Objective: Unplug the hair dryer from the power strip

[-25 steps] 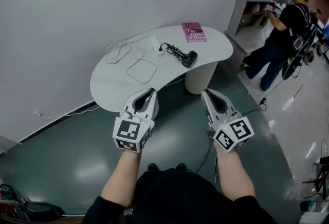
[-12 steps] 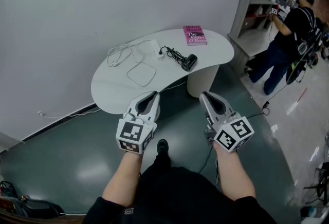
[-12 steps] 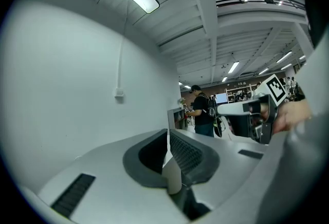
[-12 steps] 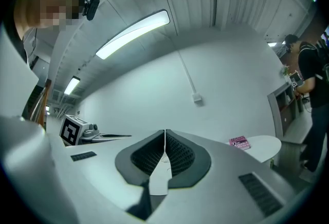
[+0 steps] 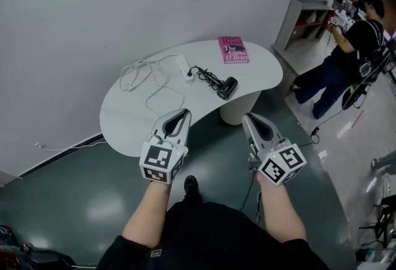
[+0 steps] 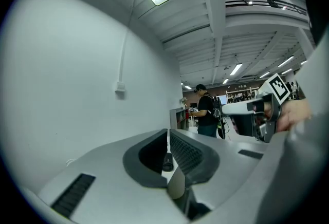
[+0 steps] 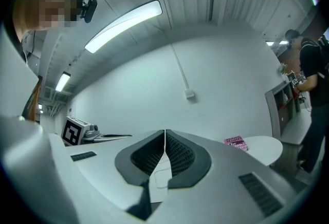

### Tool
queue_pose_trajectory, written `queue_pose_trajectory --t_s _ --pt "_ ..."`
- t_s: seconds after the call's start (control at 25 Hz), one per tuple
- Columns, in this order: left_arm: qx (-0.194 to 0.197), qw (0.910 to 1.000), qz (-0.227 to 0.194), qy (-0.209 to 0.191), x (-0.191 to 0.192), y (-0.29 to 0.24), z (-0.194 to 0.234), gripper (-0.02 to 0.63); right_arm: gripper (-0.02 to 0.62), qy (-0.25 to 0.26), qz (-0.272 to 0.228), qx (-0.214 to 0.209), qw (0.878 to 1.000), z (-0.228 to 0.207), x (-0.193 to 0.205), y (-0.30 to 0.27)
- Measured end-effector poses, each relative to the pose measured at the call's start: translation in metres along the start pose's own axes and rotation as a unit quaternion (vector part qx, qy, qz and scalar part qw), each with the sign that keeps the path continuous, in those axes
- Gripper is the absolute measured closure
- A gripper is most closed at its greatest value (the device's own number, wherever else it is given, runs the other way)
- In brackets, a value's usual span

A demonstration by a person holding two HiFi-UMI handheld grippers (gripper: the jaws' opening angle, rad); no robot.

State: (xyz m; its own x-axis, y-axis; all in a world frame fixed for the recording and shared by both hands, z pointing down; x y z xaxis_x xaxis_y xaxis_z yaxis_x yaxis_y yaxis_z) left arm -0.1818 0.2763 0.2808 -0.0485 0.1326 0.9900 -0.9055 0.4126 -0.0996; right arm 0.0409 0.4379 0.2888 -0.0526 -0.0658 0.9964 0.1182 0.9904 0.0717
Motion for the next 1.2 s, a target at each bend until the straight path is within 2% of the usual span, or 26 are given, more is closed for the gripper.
queue_pose_trajectory --t_s 0.24,0.4,0.56,0.76,1.0,1.2 --pt "0.018 0.9998 0.007 -0.009 -0.009 -0.048 0.052 0.581 0.560 -0.005 0.008 0.006 1.000 -0.024 0.007 -0.067" --pt "0.015 0.9996 0.000 -0.025 -0.021 -0.065 0.090 0.581 0.560 -0.008 0.018 -0.002 1.000 -0.030 0.010 -0.120" --pt "0.011 0.9997 0.004 -0.021 -0.023 -0.079 0.123 0.581 0.560 -0.002 0.027 -0.017 0.999 -0.026 0.014 -0.161" --pt "0.008 0.9996 0.026 -0.012 -0.015 -0.104 0.145 0.580 0.560 -0.012 0.050 -0.036 0.998 -0.040 0.027 -0.191" --pt "-0.018 0.9989 0.043 -0.011 -0.007 -0.162 0.161 0.581 0.560 -0.026 0.056 -0.056 0.997 -0.101 0.047 -0.226" --pt "-0.054 0.9973 0.047 -0.010 -0.018 -0.216 0.169 0.581 0.560 -0.029 0.049 -0.101 0.993 -0.169 0.047 -0.270"
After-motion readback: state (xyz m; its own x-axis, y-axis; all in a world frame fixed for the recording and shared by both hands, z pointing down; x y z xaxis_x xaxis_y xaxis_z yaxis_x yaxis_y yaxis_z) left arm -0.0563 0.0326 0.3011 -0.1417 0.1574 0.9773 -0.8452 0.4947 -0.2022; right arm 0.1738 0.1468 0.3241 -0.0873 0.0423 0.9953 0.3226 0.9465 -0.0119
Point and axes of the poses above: the fingertips, and each gripper's own axes: y backward along the fingers, z to its left, x out of its underside, the point moved 10 cm from there along y, backward along the fingers, and after that the axes turned 11 degrees about y, right-handed, at the moved point
